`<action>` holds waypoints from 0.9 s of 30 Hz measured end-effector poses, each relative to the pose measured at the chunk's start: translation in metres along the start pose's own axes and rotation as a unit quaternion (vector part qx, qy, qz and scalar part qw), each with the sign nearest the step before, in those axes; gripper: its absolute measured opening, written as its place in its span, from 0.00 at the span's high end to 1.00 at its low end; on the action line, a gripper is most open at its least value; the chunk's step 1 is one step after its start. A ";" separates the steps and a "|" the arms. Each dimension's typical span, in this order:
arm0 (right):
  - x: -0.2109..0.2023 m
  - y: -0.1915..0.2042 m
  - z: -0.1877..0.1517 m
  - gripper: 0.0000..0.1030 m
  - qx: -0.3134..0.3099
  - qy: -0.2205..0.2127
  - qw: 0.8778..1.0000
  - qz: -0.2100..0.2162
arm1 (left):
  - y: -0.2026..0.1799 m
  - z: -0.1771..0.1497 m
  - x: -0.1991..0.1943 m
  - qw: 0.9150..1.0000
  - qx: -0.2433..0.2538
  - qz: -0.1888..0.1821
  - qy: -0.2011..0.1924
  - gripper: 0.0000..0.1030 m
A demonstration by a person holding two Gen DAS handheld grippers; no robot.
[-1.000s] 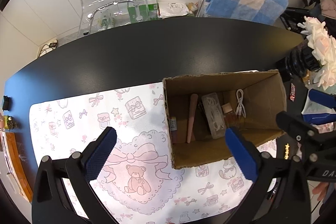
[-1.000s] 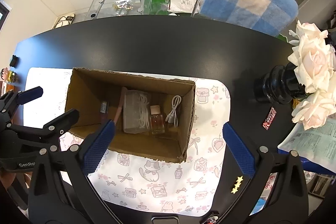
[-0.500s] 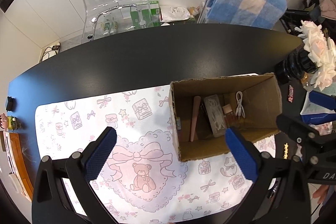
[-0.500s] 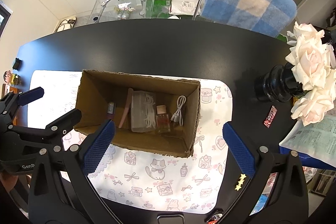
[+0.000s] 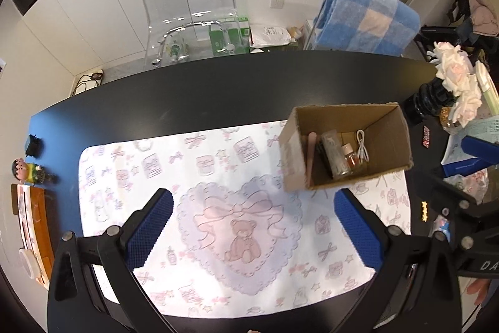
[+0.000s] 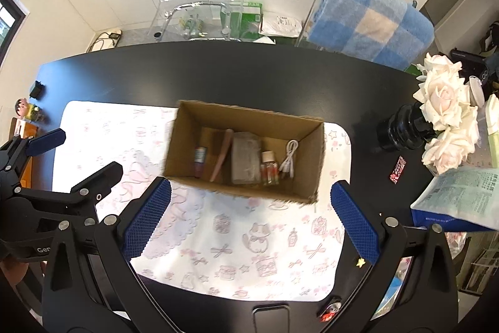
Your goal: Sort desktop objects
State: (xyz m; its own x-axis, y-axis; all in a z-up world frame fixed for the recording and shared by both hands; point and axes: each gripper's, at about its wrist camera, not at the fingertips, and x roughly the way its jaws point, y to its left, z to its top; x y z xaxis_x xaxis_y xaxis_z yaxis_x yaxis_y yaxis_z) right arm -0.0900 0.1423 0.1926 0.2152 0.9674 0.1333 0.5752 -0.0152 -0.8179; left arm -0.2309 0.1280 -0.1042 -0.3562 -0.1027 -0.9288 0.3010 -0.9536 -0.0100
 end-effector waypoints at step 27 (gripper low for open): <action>-0.109 0.177 -0.143 0.00 0.005 -0.054 0.998 0.010 | 0.134 -0.177 -0.126 0.997 -0.059 0.027 -0.039 0.00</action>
State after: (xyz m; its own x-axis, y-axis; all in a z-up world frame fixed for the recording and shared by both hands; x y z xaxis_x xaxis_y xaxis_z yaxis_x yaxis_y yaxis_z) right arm 0.1013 -0.0015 0.1135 0.1408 0.9884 0.0561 0.5641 -0.0335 -0.8250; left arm 0.0111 0.0635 -0.0539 -0.4038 -0.1784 -0.8973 0.4222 -0.9065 -0.0098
